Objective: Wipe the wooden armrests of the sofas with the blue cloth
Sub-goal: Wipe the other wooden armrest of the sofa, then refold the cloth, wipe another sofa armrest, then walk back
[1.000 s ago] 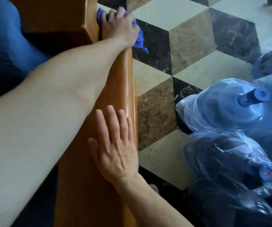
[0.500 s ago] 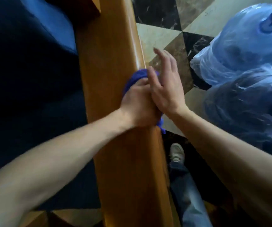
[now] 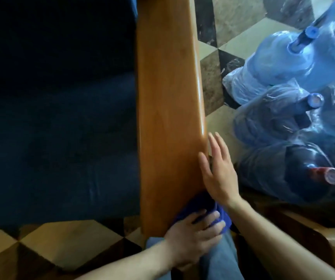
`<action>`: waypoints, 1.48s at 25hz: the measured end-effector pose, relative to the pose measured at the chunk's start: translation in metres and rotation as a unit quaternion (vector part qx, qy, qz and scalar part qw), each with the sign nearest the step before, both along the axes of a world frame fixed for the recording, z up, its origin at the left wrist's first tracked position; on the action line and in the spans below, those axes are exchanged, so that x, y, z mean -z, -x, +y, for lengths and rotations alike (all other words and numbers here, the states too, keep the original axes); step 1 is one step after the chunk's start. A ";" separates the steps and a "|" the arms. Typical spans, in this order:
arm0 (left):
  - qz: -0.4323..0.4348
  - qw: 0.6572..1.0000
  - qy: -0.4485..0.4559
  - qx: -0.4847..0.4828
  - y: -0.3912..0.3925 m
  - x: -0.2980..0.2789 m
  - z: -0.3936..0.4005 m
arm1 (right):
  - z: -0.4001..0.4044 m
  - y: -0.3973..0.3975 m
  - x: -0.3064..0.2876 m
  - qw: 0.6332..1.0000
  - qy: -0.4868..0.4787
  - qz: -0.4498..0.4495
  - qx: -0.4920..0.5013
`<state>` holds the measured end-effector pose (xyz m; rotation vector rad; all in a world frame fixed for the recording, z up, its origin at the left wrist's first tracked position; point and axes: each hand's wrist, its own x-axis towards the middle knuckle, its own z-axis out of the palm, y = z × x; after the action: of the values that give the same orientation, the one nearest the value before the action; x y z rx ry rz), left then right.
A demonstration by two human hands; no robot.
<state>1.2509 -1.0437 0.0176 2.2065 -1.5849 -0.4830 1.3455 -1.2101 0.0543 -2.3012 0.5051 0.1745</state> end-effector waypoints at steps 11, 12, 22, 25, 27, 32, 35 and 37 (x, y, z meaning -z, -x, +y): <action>0.061 0.932 -0.085 -0.347 -0.016 -0.073 0.085 | 0.060 0.111 -0.038 0.973 0.173 0.020 -0.153; 0.089 0.917 -0.083 -0.381 -0.034 -0.078 0.086 | 0.064 0.103 -0.040 0.976 0.156 0.028 -0.147; 0.088 0.905 -0.205 -0.361 -0.054 -0.108 0.100 | 0.073 0.111 -0.055 0.992 0.015 0.103 -0.071; 0.166 0.909 -0.130 -0.359 -0.057 -0.139 0.110 | 0.060 0.111 -0.087 0.991 -0.109 0.075 -0.033; 0.166 0.921 -0.055 -0.349 -0.061 -0.164 0.112 | 0.049 0.103 -0.117 0.991 -0.129 0.019 -0.015; 0.139 0.898 0.185 -0.374 -0.078 -0.253 0.096 | 0.028 0.071 -0.222 0.974 -0.177 -0.142 -0.004; 0.137 0.869 0.302 -0.367 -0.091 -0.324 0.078 | 0.016 0.057 -0.300 0.953 -0.208 -0.218 -0.012; 0.139 0.854 0.355 -0.353 -0.101 -0.372 0.063 | 0.002 0.048 -0.348 0.939 -0.223 -0.260 -0.022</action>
<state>1.3521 -0.9806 0.3900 1.8192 -0.5590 0.0269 1.2979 -1.2081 0.4022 -1.8119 0.1208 -0.2718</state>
